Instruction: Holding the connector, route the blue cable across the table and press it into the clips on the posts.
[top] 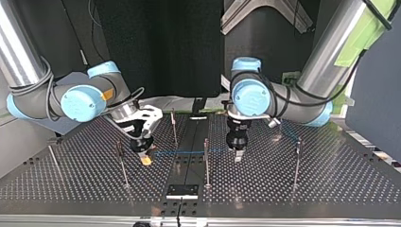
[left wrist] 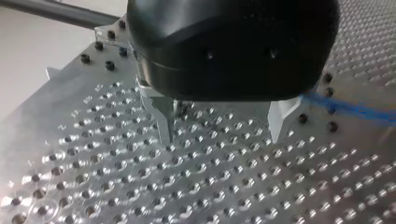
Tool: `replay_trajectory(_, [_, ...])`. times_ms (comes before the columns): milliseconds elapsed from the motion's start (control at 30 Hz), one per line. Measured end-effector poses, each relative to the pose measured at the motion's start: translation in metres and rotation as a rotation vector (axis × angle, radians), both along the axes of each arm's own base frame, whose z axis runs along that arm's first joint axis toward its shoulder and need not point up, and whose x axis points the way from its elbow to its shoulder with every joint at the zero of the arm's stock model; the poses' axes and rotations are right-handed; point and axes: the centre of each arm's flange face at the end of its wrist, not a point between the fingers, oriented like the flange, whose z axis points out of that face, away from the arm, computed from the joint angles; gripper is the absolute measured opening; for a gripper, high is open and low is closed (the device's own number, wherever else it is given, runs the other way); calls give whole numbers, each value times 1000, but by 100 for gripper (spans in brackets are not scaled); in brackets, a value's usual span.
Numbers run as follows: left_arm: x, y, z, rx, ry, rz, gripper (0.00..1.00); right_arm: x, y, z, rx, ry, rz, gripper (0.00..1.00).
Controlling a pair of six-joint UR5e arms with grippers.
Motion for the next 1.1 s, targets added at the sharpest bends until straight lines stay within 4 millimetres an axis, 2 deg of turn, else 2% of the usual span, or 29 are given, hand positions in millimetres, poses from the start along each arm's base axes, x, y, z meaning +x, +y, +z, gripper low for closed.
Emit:
replay_trajectory(133, [-24,-3,1,6,36,-34,100,1,1,0,1,0,2,0])
replay_trajectory(567, [-85,-14,12,-13,43,-136,100,1,4,5,-3,-5,4,0])
replay_trajectory(733, [-106,-22,32,-12,6,-177,100,-4,4,15,-13,-12,-3,0])
replay_trajectory(1000, [-135,-36,69,-17,-91,-189,100,-7,4,17,-11,-11,-9,0])
replay_trajectory(1100, [-141,-46,76,-23,-109,-189,100,-9,3,17,-8,-9,-22,0])
